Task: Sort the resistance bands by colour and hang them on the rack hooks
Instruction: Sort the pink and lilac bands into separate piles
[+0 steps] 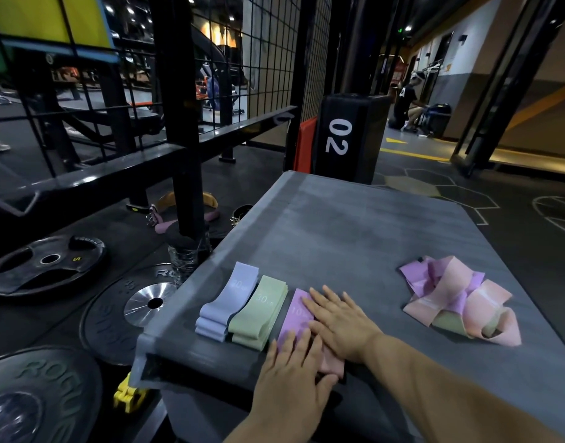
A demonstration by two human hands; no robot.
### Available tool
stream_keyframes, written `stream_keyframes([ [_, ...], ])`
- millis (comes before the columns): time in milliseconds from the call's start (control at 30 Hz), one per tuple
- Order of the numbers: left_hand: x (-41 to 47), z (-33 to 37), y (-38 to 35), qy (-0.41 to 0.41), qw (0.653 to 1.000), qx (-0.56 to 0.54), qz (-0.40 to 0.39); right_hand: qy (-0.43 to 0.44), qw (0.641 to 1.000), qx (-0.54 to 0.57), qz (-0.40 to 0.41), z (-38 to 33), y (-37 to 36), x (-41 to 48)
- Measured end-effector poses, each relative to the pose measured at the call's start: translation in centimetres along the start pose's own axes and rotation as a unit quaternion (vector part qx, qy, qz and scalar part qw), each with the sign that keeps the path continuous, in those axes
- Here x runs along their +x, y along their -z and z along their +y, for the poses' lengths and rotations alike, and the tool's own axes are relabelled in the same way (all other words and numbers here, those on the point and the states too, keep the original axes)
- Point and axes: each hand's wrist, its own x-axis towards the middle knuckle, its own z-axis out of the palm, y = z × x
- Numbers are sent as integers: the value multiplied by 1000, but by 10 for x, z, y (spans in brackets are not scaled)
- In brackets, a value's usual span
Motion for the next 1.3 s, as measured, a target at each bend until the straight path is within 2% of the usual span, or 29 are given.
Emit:
stream_keyframes([
  [600,2,-4,-4,-2,998,42,-55,-2,1000,22,6,2,0,2],
  [800,5,3,15,18,999,38,-31,-22,991,93,94,7,-2,-10],
  [933,12,17,36,5,999,31,1,-45,985,123,116,20,-9,-32],
  [1000,18,35,37,-1,1000,-6,3,-58,982,132,121,28,-11,-48],
  [1067,22,52,38,-14,999,-30,6,-80,975,139,152,36,-13,-69],
  [1100,26,61,35,-43,998,-26,32,-92,972,135,168,41,-16,-79],
  [1300,36,115,18,-95,995,-25,-6,-193,948,111,227,92,-42,-142],
])
